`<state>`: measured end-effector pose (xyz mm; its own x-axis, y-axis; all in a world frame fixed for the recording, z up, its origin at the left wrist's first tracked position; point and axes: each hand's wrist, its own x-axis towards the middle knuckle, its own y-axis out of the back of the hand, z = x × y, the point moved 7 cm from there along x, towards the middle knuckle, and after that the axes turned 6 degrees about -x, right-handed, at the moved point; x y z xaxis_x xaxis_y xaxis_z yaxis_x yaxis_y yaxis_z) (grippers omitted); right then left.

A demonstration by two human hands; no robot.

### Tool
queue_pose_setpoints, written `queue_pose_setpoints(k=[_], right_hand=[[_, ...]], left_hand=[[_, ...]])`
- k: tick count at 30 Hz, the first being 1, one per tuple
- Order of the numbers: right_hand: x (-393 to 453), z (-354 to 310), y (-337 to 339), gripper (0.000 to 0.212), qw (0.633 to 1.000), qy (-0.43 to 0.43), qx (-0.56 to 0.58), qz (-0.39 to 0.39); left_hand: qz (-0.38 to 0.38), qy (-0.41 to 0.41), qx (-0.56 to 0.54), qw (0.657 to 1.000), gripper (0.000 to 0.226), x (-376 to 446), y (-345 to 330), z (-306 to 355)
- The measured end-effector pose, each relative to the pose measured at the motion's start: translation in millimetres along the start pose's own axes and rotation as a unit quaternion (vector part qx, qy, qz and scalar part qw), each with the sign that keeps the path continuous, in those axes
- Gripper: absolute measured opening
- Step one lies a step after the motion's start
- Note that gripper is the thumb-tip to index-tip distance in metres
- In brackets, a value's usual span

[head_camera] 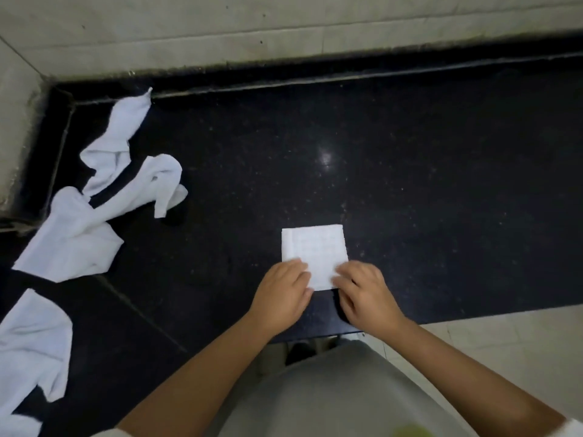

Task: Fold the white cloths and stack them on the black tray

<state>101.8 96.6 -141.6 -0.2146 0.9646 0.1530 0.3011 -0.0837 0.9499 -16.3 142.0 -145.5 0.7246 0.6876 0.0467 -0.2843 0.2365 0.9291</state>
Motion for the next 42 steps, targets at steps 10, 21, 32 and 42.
queue_pose_setpoints(k=[10, 21, 32, 42], right_hand=[[30.2, 4.3, -3.7, 0.020, 0.975, 0.078, -0.066, -0.199], [-67.6, 145.0, 114.7, 0.026, 0.979, -0.146, 0.119, -0.081], [-285.7, 371.8, 324.4, 0.019, 0.967, -0.248, -0.058, 0.017], [-355.7, 593.4, 516.2, 0.021, 0.938, -0.312, -0.149, 0.022]], left_hand=[[-0.058, 0.034, 0.079, 0.995, 0.034, 4.6, -3.0, 7.4], [-0.005, -0.017, 0.102, 0.995, 0.018, 74.8, -8.4, 160.5], [-0.054, -0.164, -0.021, 0.985, 0.019, 261.8, -40.1, 493.0], [0.000, -0.242, -0.114, 0.964, 0.024, 475.3, -53.1, 715.7]])
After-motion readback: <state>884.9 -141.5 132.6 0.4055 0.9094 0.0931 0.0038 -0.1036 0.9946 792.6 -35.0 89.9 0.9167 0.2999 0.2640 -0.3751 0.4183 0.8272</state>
